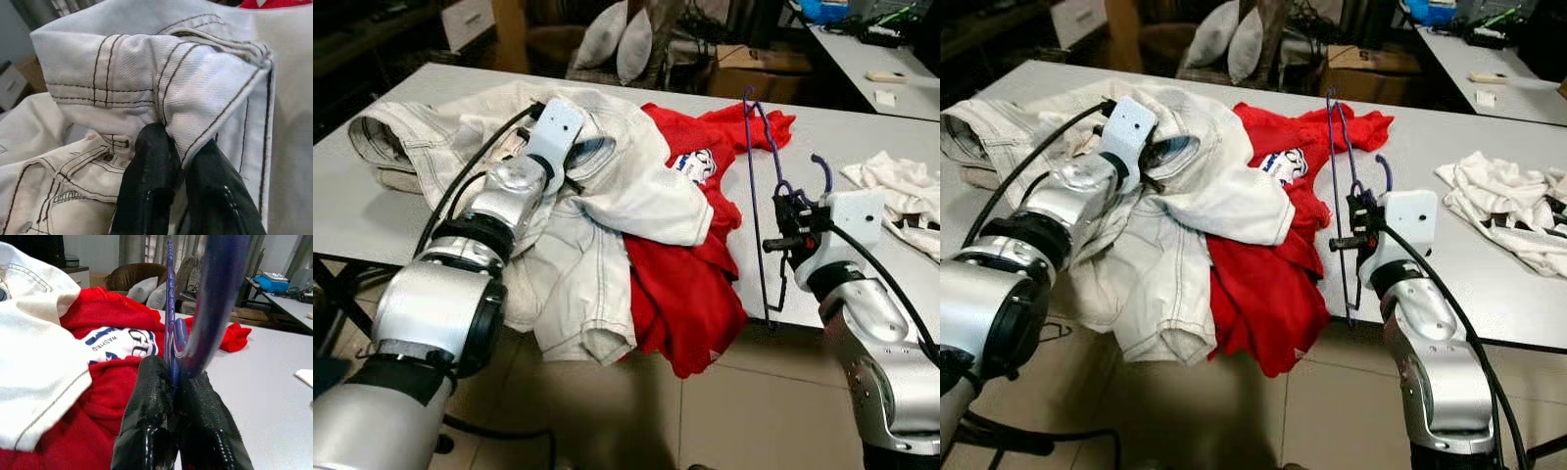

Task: Hang hanger

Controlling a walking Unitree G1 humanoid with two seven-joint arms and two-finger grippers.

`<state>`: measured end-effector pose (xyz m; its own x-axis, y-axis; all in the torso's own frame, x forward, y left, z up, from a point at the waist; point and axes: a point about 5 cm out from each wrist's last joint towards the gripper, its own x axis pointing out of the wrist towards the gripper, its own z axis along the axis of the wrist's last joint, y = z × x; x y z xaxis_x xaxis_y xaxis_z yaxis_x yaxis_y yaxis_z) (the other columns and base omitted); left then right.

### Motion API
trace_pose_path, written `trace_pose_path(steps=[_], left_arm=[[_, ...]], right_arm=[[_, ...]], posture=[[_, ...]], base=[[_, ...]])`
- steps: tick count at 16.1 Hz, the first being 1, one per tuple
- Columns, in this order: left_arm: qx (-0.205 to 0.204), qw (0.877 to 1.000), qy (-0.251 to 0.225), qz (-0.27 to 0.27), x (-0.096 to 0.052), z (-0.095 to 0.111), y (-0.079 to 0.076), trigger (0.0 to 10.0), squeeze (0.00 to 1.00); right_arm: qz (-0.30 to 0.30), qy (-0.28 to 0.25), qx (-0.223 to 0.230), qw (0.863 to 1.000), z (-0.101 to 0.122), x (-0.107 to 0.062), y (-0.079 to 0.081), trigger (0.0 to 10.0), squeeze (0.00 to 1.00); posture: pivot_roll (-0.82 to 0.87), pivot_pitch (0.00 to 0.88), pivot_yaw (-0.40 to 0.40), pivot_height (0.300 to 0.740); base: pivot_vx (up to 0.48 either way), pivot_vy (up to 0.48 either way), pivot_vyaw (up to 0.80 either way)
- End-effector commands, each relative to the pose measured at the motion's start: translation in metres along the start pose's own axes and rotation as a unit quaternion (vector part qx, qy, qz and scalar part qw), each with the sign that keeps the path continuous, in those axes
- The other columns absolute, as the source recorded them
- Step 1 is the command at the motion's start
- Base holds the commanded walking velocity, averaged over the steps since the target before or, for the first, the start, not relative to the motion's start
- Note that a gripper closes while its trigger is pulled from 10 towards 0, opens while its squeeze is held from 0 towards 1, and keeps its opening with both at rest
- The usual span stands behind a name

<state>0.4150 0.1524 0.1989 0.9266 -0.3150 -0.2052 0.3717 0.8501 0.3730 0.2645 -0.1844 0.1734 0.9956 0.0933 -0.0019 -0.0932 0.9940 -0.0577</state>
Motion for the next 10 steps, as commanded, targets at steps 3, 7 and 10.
trace_pose_path(steps=[3,7,10], left_arm=[[-0.078,0.991,-0.101,0.043,-0.013,0.04,0.043,10.0,1.0],[-0.134,0.975,-0.176,0.033,-0.027,0.066,0.069,10.0,1.0],[-0.155,0.962,-0.195,-0.111,-0.027,0.073,0.053,10.0,1.0]], right_arm=[[-0.004,-0.013,0.001,1.0,0.004,-0.001,0.0,10.0,0.0],[-0.003,-0.014,0.003,1.0,0.004,-0.001,0.001,10.0,0.0],[-0.004,-0.011,0.0,1.0,0.002,-0.003,-0.003,10.0,0.0]], posture=[[0.0,0.0,0.002,0.74],[0.01,0.0,0.003,0.74],[0.01,0.0,0.001,0.74]], base=[[0.0,0.0,0.0],[0.0,0.0,0.0],[0.0,0.0,0.0]])
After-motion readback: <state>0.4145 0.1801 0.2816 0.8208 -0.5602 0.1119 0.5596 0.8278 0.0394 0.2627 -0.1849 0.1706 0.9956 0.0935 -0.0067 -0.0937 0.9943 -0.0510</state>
